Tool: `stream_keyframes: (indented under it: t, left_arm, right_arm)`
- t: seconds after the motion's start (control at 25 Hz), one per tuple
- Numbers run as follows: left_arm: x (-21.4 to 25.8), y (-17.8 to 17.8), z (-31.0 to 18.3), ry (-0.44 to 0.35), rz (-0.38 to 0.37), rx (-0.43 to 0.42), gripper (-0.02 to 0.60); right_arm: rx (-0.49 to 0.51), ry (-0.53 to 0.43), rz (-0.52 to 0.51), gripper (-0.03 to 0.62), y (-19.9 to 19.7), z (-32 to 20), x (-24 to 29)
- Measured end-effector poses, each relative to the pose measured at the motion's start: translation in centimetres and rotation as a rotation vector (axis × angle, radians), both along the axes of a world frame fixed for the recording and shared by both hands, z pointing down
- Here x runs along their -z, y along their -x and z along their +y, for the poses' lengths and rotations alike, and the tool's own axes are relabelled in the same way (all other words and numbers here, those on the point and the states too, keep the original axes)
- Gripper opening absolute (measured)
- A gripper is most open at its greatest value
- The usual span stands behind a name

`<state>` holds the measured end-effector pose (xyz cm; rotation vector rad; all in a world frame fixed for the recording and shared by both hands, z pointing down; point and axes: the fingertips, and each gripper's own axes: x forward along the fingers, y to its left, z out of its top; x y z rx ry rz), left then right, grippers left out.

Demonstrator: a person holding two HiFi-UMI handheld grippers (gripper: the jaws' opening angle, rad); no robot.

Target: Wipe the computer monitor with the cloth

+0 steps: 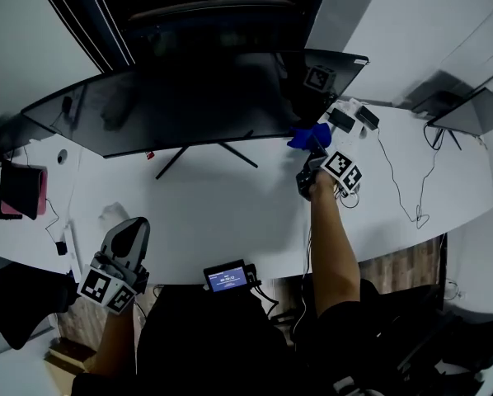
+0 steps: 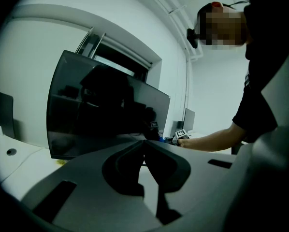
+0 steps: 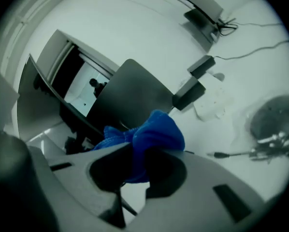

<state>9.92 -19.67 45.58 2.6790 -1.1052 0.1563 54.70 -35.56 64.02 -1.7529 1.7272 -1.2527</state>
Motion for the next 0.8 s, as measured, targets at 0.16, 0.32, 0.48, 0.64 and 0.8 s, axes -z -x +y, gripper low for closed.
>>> stream_keyframes:
  t: [0.16,0.32,0.48,0.64,0.8]
  left_arm:
    - [-0.2,0.8,0.0,0.006,0.011,0.014,-0.005]
    - [-0.1,1.0,0.0,0.002,0.023,0.007,-0.005]
    - [0.0,1.3,0.0,-0.003,0.030,0.002,-0.005]
    - [0.1,2.4,-0.2,-0.005,0.041,0.006,-0.005]
    - [0.0,3.7,-0.4,-0.009,0.054,0.015,-0.005]
  right_arm:
    - [-0.105,-0.020,-0.212,0.063,0.6,0.5,-0.9]
    - [-0.163,-0.035,-0.380,0.063,2.0,1.1,-1.7]
    - [-0.141,-0.049,-0.407,0.063,4.7,0.8,-1.4]
    - [-0.095,-0.051,-0.361,0.063,7.0,0.7,-1.1]
    - [-0.055,-0.050,-0.326,0.063,9.1,0.5,-0.8]
